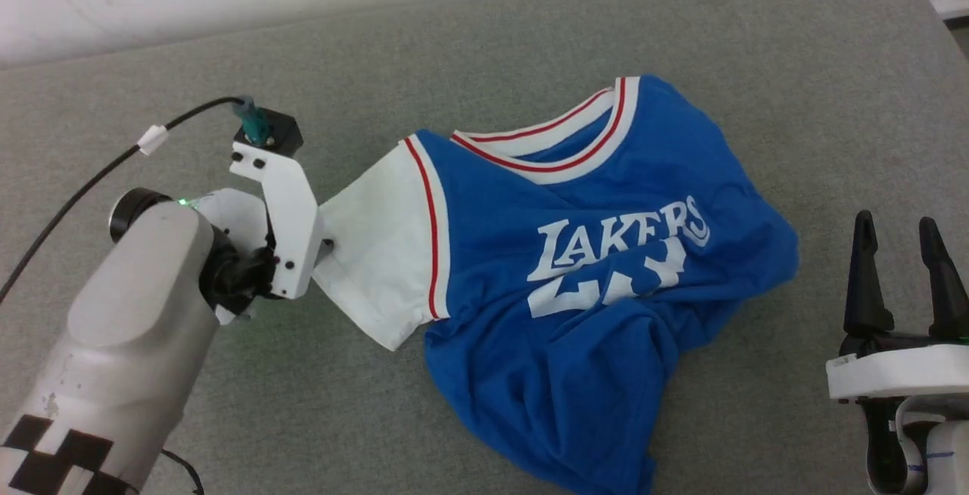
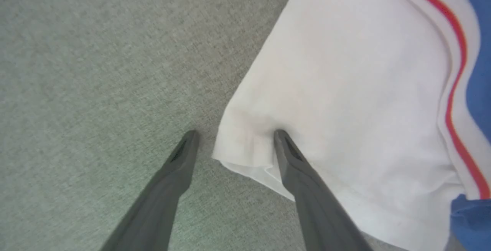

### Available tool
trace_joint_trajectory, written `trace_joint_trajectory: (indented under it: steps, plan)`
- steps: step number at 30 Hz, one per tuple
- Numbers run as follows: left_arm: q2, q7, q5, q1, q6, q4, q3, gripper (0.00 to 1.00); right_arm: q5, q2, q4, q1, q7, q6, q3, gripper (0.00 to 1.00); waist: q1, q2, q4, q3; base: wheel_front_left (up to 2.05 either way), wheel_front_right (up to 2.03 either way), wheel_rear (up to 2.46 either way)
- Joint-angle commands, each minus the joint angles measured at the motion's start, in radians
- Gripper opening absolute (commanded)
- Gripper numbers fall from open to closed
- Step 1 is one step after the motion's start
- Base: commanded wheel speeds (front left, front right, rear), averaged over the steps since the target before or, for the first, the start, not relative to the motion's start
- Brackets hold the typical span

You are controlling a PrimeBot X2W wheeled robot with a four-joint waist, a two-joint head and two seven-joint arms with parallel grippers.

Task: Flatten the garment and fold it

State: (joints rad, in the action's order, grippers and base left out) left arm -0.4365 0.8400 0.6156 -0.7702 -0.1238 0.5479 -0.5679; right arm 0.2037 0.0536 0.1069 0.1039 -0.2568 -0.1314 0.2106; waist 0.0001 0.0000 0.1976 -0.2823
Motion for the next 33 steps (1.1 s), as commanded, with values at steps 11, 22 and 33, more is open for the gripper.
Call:
trace_joint_trajectory:
  steps: [11, 22, 33]
  plan:
    - [-0.118, -0.047, 0.119, 0.141, -0.006, -0.063, -0.031, 0.00, -0.011, -0.003, 0.023, -0.012, -0.005, 0.001, 0.017, 1.00, -0.0001, 0.0000, -0.053, 0.073, 0.00, 0.00, 0.00]
    - [-0.273, -0.256, 0.123, 0.306, 0.082, -0.149, 0.087, 0.00, -0.029, -0.003, 0.047, -0.042, -0.003, 0.001, 0.025, 1.00, -0.0001, 0.0000, -0.148, 0.155, 0.00, 0.00, 0.00]
    - [-0.271, -0.294, 0.143, 0.490, 0.168, -0.235, 0.087, 0.58, -0.035, -0.003, 0.093, -0.044, 0.062, 0.001, 0.039, 1.00, -0.0001, 0.0000, -0.242, 0.173, 0.00, 0.00, 0.00]
